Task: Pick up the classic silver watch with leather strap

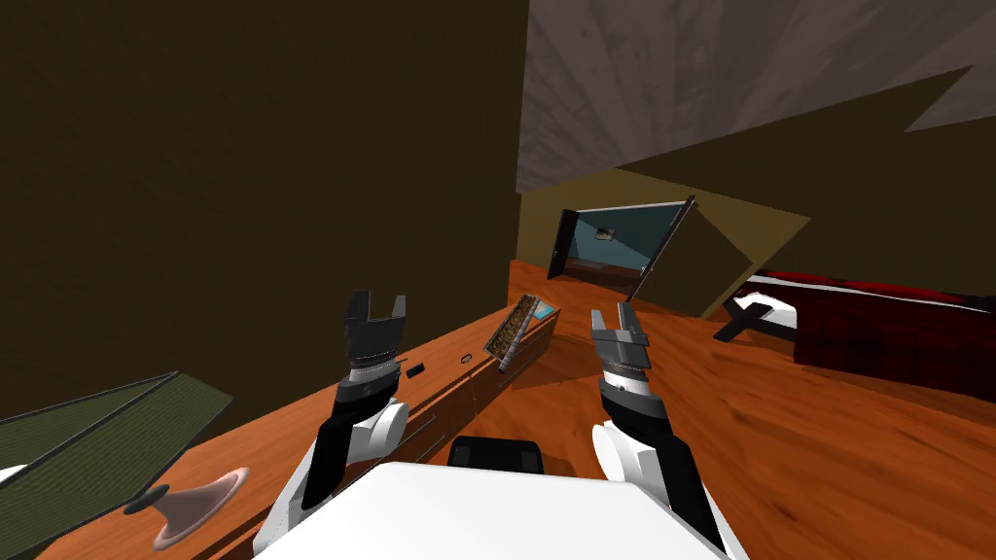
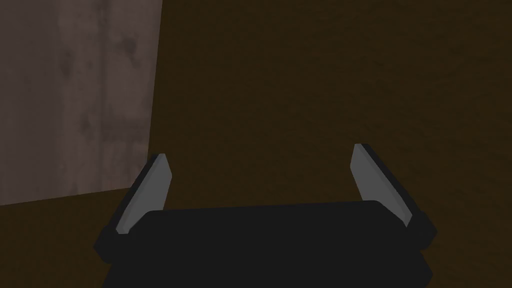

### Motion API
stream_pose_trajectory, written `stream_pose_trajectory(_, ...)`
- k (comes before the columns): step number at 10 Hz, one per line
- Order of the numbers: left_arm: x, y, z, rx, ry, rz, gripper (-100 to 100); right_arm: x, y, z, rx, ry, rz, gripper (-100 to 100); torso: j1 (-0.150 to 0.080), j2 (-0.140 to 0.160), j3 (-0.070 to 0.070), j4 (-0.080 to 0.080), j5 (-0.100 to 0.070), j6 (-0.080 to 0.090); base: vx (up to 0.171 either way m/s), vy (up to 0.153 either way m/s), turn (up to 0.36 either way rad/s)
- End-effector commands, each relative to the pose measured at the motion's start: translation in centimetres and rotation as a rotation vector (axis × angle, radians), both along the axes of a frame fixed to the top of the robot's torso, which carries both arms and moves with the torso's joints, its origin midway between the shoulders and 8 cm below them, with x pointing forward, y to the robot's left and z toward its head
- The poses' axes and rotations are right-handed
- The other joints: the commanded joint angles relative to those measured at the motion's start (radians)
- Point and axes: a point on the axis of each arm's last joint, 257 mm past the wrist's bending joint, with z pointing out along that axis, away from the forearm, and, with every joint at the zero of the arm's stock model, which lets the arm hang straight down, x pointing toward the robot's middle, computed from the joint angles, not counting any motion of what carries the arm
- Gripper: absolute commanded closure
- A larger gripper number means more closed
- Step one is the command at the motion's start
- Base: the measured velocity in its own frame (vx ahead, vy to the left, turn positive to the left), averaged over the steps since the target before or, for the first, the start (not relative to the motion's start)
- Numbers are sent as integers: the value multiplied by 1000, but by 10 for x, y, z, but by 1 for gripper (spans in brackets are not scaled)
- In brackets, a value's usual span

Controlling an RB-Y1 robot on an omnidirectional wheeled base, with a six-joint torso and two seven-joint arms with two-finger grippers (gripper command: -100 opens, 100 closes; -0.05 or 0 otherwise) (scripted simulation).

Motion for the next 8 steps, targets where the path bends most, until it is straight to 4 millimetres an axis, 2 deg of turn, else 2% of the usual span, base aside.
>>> stream_pose_trajectory(1,11,4,-14,-15,45,-31,-100,0,0,0,0,0,0,0,0,0,0,0,0,0,0,6,-203)
stream_pose_trajectory(4,28,15,-39,-59,117,-70,-100,0,0,0,0,0,0,0,2,0,0,0,0,0,0,21,-163)
stream_pose_trajectory(8,55,40,-90,-176,247,-121,-100,0,0,0,0,0,0,0,2,-1,0,0,1,0,4,28,-212)
